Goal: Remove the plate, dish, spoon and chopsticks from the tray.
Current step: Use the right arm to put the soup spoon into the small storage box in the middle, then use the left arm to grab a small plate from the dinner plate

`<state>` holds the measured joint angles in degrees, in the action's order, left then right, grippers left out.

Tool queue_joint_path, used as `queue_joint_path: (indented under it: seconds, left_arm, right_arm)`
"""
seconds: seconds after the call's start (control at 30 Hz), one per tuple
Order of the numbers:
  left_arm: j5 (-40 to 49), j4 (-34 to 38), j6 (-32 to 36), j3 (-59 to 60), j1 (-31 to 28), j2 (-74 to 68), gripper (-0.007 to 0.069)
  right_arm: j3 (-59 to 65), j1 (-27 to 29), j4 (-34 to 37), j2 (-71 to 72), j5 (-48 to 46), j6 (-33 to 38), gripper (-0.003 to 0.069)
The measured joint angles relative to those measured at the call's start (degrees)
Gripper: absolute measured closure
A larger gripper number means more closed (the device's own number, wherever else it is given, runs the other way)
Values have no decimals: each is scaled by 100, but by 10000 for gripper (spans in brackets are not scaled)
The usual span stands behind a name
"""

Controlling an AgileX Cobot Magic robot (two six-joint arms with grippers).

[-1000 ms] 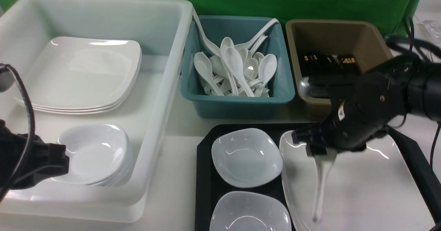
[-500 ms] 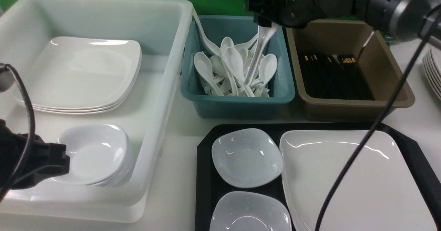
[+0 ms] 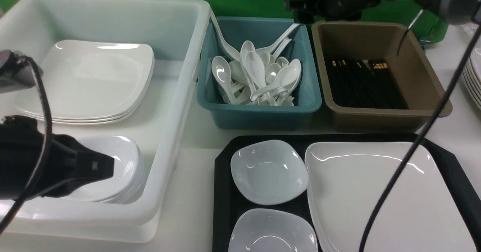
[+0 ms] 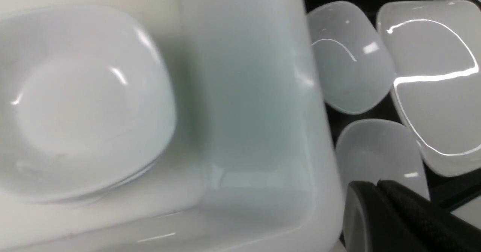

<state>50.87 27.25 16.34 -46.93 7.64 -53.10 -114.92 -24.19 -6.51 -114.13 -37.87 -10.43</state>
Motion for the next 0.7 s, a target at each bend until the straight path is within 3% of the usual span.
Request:
queue_joint_path:
  seconds: [0.03, 0.1, 0.13, 0.23, 0.3, 0.47, 0.5, 0.7]
  left_arm:
    - [-14, -20, -23, -54, 185, -71, 624]
    - [-28, -196, -264, -203, 792, -334, 624]
    - [-41, -224, -300, -239, 853, -363, 624]
    - [-58, -837, -922, -515, 1811, -855, 624]
    - [-58, -1384, -1480, -803, 2582, -1326, 624]
    - [202, -1861, -1983, -1500, 3730, -2552, 624]
    - [201, -1861, -1982, -1528, 3752, -2603, 624]
    - [286, -2110, -2016, -2411, 3914, -4074, 610]
  right_arm:
    - [-12, 5, -8, 156, -164, 124, 198]
    - [-18, 5, -67, 518, -810, 524, 336]
    - [-18, 5, -81, 584, -872, 549, 352]
    - [22, 23, -207, 1010, -1754, 816, 559]
    - [242, 104, -321, 1446, -2262, 925, 617]
    - [1591, 445, -393, 2487, -2640, 984, 641]
    - [1591, 445, -393, 2537, -2640, 984, 641]
    - [4609, 896, -365, 4708, -1994, 834, 641]
